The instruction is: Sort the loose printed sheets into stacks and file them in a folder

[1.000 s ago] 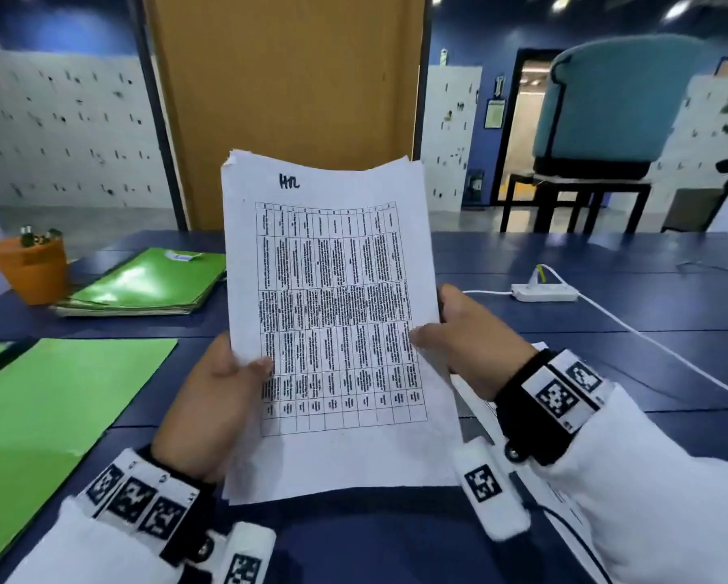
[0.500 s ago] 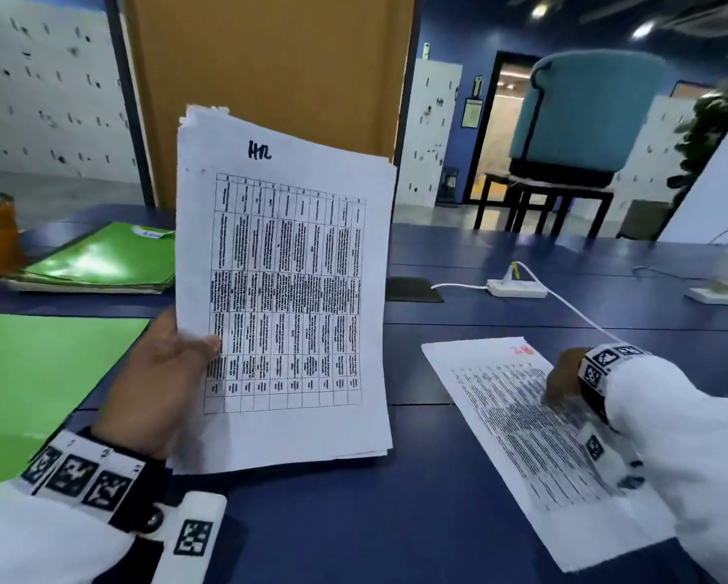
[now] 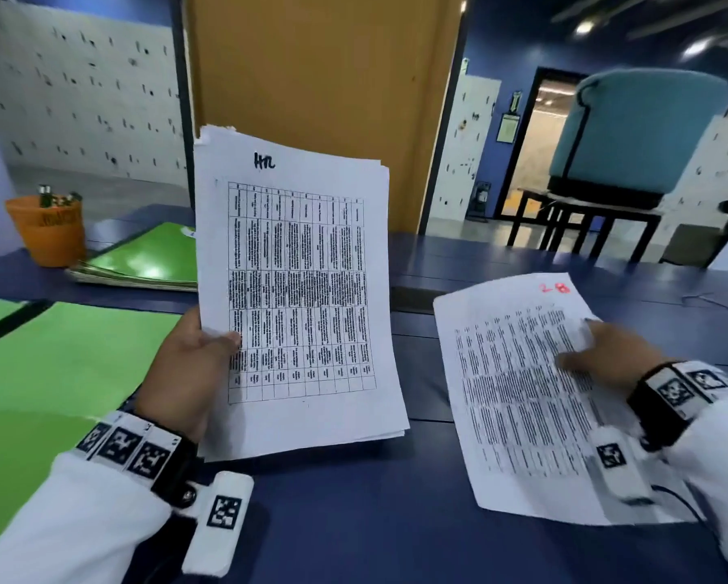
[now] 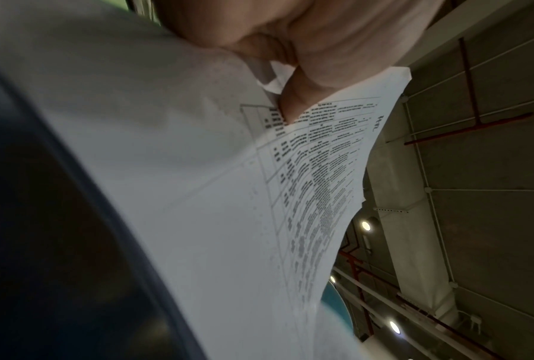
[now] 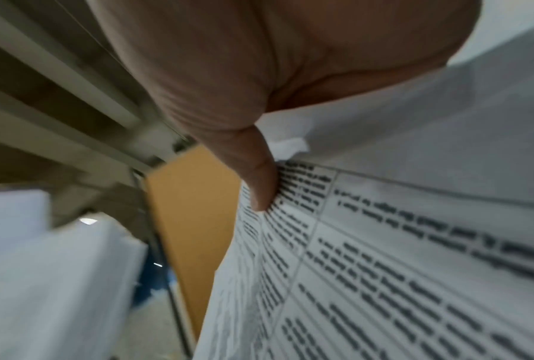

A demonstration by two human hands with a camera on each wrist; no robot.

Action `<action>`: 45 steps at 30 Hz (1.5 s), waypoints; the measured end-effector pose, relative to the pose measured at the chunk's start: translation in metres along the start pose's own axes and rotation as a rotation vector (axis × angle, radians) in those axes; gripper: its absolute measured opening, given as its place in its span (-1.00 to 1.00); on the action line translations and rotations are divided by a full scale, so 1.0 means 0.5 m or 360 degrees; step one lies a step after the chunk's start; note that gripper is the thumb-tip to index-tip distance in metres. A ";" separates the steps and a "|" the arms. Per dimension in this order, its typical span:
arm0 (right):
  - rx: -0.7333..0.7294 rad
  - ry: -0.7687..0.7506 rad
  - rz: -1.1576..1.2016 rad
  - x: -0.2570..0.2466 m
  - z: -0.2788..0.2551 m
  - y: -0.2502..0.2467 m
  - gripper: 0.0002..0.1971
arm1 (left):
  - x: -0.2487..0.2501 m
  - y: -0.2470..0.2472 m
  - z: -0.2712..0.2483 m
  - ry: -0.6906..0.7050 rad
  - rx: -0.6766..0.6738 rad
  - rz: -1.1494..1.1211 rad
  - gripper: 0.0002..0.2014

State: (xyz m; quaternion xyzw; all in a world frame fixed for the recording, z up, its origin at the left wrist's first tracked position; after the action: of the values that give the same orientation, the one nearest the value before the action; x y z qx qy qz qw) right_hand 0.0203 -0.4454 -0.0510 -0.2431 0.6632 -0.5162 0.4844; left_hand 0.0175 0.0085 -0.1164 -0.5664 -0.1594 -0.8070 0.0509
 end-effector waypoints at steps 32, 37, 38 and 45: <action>-0.0792 -0.0003 0.1356 -0.296 -0.086 0.156 -0.60 | 0.008 0.041 -0.041 -0.0325 -0.0288 -0.0405 -0.68; -0.0932 0.0218 0.1343 -0.264 -0.048 0.205 -0.06 | 0.010 0.054 -0.052 -0.0420 -0.0365 -0.0354 -0.75; -0.0942 0.0238 0.1338 -0.258 -0.044 0.213 -0.04 | 0.007 0.055 -0.053 -0.0467 -0.0370 -0.0332 -0.75; -0.0917 0.0129 0.0481 -0.247 -0.067 0.208 -0.48 | -0.068 0.048 -0.051 -0.0898 -0.0440 -0.0020 -0.72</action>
State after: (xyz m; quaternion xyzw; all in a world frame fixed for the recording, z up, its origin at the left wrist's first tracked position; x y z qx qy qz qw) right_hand 0.0597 -0.2926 -0.0982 -0.2482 0.8293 -0.2388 0.4400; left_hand 0.0131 -0.0255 -0.1511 -0.7685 -0.0593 -0.6324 -0.0778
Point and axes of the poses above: each hand's wrist, its own z-axis towards the middle knuckle, its own y-axis out of the palm, x = y × z, the point moved 1 cm from there along z, towards the middle knuckle, and after that the axes turned 9 degrees about y, right-handed, at the moved point
